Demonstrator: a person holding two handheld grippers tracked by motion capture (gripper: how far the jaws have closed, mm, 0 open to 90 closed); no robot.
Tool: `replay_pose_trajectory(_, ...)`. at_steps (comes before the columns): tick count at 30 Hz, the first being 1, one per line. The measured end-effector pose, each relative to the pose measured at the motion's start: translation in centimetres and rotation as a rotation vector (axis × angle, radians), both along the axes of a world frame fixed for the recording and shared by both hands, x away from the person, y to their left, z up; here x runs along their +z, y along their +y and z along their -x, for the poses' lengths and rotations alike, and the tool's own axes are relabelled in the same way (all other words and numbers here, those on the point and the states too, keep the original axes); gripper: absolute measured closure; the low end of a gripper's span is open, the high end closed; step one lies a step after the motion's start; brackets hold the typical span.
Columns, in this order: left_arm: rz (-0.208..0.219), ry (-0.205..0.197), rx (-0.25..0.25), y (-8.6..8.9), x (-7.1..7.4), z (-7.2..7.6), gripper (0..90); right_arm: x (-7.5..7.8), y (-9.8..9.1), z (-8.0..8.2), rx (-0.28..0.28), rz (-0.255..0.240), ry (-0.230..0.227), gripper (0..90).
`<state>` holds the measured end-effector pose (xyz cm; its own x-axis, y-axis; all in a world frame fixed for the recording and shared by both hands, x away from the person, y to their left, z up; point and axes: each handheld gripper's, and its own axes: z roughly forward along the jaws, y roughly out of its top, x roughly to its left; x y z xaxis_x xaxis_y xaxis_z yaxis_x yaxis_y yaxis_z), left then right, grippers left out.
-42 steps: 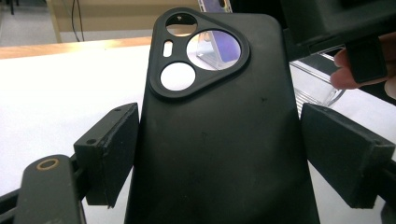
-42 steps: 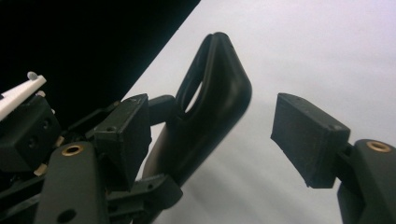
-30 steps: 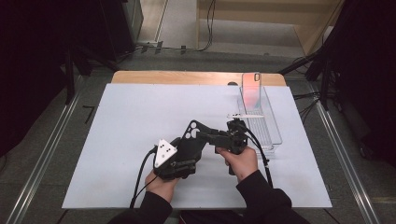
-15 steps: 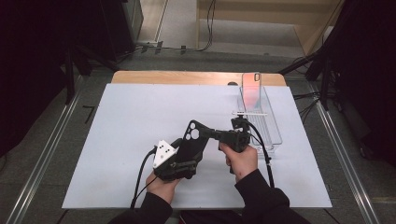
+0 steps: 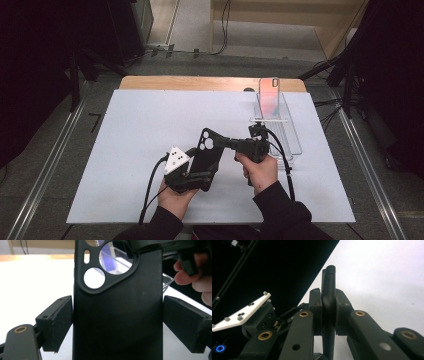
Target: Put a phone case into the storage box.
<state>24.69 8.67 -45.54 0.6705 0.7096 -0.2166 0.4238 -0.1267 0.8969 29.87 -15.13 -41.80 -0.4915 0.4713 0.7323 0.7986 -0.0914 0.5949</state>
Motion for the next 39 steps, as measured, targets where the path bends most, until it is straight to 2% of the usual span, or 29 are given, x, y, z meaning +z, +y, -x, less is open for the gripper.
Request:
replay_pose_trajectory(3, -0.016, 0.031, -0.018, -0.1, 0.3, 0.0, 11.5, 0.3, -0.1, 0.1, -0.011, 0.031, -0.032, 77.5)
replay_pose_trajectory(6, -0.028, 0.030, -0.047, 0.0, 0.6, 0.1, 13.2, 0.7, -0.3, 0.2, -0.018, 0.052, -0.057, 77.5)
replay_pose_trajectory(8, -0.038, 0.039, -0.063, 0.0, 0.8, 0.0, 13.3, 0.9, -0.4, 0.4, -0.023, 0.084, -0.084, 77.5)
replay_pose_trajectory(13, -0.032, 0.066, -0.077, 0.6, 1.4, -0.4, 13.3, 1.4, -0.4, 0.6, -0.016, 0.161, -0.147, 77.4)
replay_pose_trajectory(14, -0.033, 0.077, -0.094, 0.7, 1.5, -0.5, 13.5, 1.4, -0.4, 0.6, -0.014, 0.168, -0.155, 77.4)
replay_pose_trajectory(15, -0.052, 0.089, -0.116, 0.8, 1.5, -0.7, 15.6, 1.5, -0.5, 0.6, -0.012, 0.172, -0.159, 77.4)
replay_pose_trajectory(17, -0.088, 0.086, -0.119, 1.0, 1.6, -0.9, 15.7, 1.5, -0.6, 0.6, -0.003, 0.184, -0.166, 77.4)
replay_pose_trajectory(21, -0.071, 0.124, -0.146, 1.6, 2.0, -1.5, 15.7, 1.5, -0.6, 0.7, 0.014, 0.227, -0.203, 77.4)
replay_pose_trajectory(26, -0.100, 0.124, -0.173, 2.2, 2.5, -1.7, 15.7, 1.6, -0.7, 0.9, 0.035, 0.235, -0.222, 77.4)
replay_pose_trajectory(31, -0.083, 0.145, -0.218, 2.9, 3.1, -2.1, 15.7, 1.9, -1.1, 1.0, 0.070, 0.251, -0.268, 77.4)
replay_pose_trajectory(34, -0.079, 0.145, -0.253, 3.3, 3.4, -2.3, 15.7, 2.1, -1.5, 1.2, 0.103, 0.255, -0.294, 77.4)
replay_pose_trajectory(39, -0.075, 0.181, -0.285, 3.7, 3.8, -2.5, 15.7, 2.2, -2.0, 1.4, 0.161, 0.272, -0.329, 77.3)
